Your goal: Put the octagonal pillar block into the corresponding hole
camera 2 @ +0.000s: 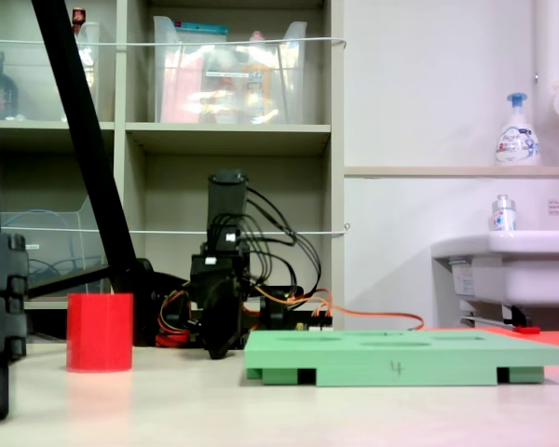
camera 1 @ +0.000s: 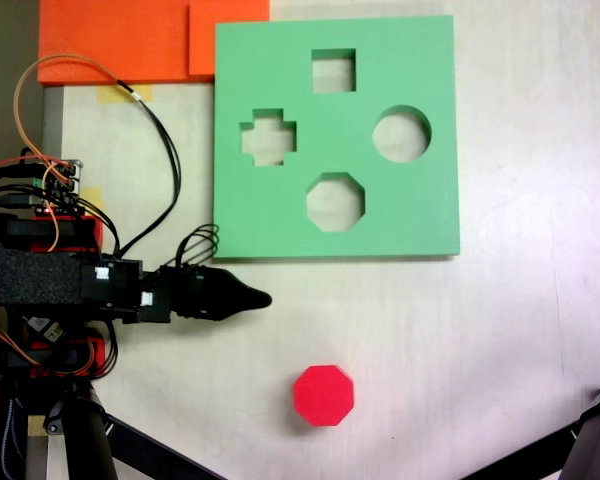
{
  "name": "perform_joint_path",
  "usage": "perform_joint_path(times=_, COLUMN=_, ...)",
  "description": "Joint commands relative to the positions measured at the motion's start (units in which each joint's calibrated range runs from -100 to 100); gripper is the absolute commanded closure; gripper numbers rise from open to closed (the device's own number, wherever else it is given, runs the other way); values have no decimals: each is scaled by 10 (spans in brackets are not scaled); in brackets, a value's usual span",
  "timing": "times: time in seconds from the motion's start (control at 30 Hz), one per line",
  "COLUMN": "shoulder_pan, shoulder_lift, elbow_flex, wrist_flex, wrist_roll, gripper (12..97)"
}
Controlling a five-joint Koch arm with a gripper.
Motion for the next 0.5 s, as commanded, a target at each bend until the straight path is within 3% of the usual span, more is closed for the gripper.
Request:
perform_joint_path(times=0.0, shoulder_pan=-17, shoulder_lift=-4, elbow_flex=-13, wrist_flex=-59, wrist_roll=50, gripper=603)
perform_joint_path(times=0.17, shoulder_pan=-59, shoulder_lift=-4, elbow_flex=-13, wrist_flex=-63, wrist_roll=186, gripper=593)
perform_joint_path(times=0.47, shoulder_pan=-103, shoulder_lift=-4, elbow_flex=-13, wrist_flex=-62, wrist_roll=245, gripper=600)
